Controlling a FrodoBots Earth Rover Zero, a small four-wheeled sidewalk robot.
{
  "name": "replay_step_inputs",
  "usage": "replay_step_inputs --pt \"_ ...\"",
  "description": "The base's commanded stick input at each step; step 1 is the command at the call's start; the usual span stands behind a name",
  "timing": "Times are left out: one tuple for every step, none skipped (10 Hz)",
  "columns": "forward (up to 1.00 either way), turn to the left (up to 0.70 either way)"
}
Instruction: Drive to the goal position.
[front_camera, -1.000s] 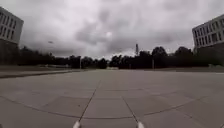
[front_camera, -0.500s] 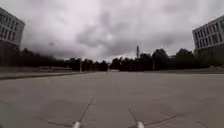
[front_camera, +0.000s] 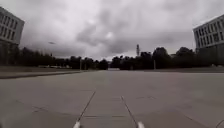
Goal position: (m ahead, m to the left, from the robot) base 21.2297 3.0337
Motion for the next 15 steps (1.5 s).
replay_step_inputs --pt "1.0 0.0" --pt "1.0 0.0" --pt "1.0 0.0" --pt "1.0 0.0" --pt "1.0 0.0" --pt "1.0 0.0" --pt "1.0 0.0" --pt "1.0 0.0" --pt "1.0 0.0" --pt "1.0 0.0" --pt "1.0 0.0" --pt "1.0 0.0" --pt "1.0 0.0" --pt "1.0 0.0" --pt "1.0 0.0"
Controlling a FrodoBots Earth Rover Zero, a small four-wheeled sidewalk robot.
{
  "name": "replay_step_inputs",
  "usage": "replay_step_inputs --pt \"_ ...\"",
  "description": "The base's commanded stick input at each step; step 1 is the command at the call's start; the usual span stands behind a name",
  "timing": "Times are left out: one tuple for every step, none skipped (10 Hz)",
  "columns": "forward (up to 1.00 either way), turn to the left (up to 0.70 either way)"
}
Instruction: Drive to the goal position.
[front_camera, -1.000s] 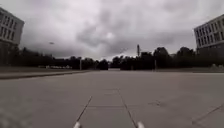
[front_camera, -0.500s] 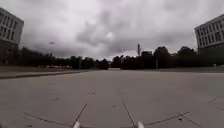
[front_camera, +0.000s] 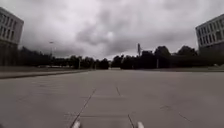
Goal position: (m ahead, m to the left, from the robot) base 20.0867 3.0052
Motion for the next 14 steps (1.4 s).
replay_step_inputs --pt "1.0 0.0" --pt "0.99 0.0" --pt "0.97 0.0" --pt "0.92 0.0" --pt "0.8 0.0" --pt "0.74 0.0" --pt "0.72 0.0" --pt "0.73 0.0" --pt "0.74 0.0" --pt "0.79 0.0" --pt "0.81 0.0" --pt "0.83 0.0" --pt "0.85 0.0" --pt "0.87 0.0"
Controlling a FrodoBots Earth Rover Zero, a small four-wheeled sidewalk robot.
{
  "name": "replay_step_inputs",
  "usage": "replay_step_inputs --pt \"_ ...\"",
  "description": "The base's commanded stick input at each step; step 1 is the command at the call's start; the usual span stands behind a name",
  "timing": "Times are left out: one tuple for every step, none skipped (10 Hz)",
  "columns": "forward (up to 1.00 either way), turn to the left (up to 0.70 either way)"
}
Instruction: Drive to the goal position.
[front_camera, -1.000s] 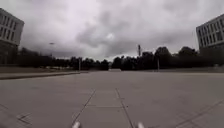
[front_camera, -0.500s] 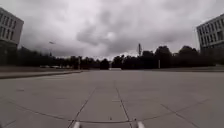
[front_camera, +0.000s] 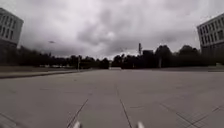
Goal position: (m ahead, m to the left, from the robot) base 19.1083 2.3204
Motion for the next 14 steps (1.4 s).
replay_step_inputs --pt "0.88 0.0" --pt "0.91 0.0" --pt "0.91 0.0" --pt "0.91 0.0" --pt "0.91 0.0" --pt "0.91 0.0" --pt "0.91 0.0" --pt "0.91 0.0" --pt "0.91 0.0" --pt "0.91 0.0" --pt "0.91 0.0" --pt "0.9 0.0" --pt "0.89 0.0" --pt "0.87 0.0"
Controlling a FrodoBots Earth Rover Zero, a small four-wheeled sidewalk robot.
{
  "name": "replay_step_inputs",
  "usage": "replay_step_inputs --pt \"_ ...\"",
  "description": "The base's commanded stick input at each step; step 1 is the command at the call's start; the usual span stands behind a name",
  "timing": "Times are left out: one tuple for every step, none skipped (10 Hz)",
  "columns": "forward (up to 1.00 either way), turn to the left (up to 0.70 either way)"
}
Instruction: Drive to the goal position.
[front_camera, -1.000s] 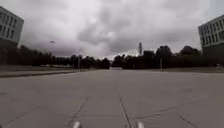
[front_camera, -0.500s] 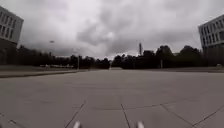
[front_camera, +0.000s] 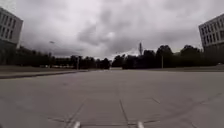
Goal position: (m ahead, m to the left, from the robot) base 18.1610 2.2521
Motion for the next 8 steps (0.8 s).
replay_step_inputs --pt "0.87 0.0" --pt "0.87 0.0" --pt "0.87 0.0" --pt "0.9 0.0" --pt "0.94 0.0" --pt "0.99 0.0" --pt "1.0 0.0" --pt "1.0 0.0"
